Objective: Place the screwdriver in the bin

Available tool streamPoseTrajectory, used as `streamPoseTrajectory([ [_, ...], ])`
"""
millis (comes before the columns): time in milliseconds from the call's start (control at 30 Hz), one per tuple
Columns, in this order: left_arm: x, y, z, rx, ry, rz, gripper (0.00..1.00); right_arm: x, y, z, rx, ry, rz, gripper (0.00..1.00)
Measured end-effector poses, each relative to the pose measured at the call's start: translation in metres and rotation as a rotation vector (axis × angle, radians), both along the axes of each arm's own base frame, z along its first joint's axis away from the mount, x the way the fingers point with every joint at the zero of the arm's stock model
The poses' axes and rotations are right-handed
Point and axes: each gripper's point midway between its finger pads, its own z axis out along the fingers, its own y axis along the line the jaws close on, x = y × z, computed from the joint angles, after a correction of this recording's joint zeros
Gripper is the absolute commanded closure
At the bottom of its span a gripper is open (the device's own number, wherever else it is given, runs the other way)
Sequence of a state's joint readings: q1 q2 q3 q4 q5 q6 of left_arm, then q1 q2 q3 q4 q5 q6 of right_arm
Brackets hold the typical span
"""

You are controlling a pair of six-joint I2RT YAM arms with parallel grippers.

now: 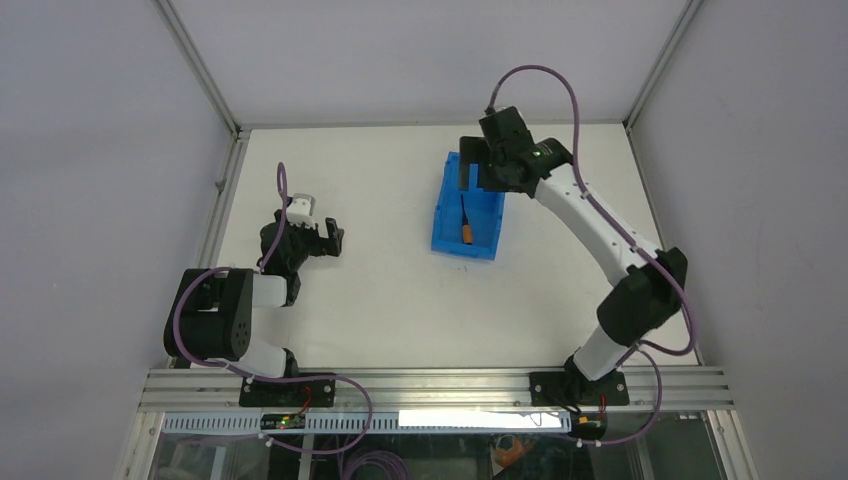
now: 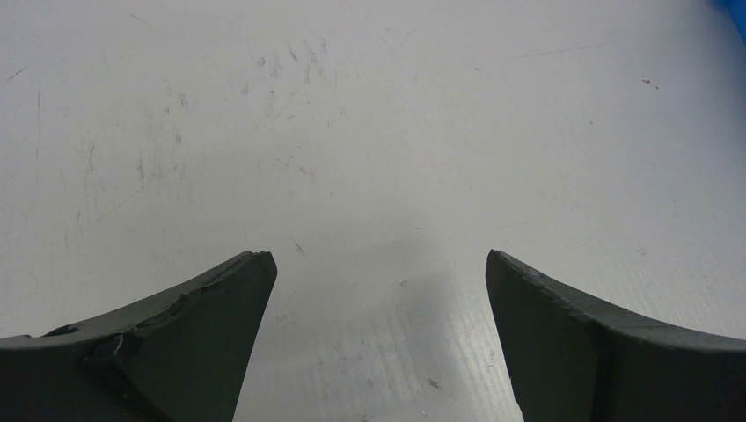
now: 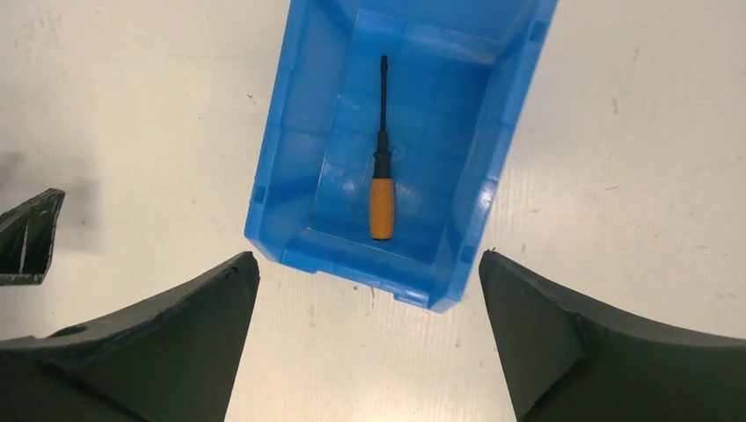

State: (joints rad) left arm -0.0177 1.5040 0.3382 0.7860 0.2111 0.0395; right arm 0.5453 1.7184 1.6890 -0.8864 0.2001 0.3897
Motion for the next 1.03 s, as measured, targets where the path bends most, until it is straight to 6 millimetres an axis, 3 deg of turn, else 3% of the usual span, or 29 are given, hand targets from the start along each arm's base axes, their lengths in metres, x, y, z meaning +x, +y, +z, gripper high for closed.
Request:
streamPoseTrajectory([
  [67,0.000,0.000,0.000,0.000,0.000,0.000,0.01,-0.010,-0.012,0.023,0.015,-0.070,0.008,0.01],
  [200,0.000,0.000,0.000,0.000,0.000,0.000,0.01,-0.023,-0.036,0.032,0.022,-0.130,-0.004,0.01],
  [433,0.000,0.000,0.000,0.000,0.000,0.000,0.01,-0.050,-0.104,-0.018,0.020,-0.096,-0.115,0.01],
  [567,0.000,0.000,0.000,0.000,0.000,0.000,0.01,-0.072,-0.127,-0.054,0.019,-0.070,-0.157,0.01],
  [867,0.000,0.000,0.000,0.000,0.000,0.000,0.01,-0.107,-0.137,-0.114,0.036,-0.072,-0.168,0.01],
  [1033,0.000,0.000,0.000,0.000,0.000,0.000,0.01,-0.105,-0.135,-0.118,0.055,-0.094,-0.176,0.01],
])
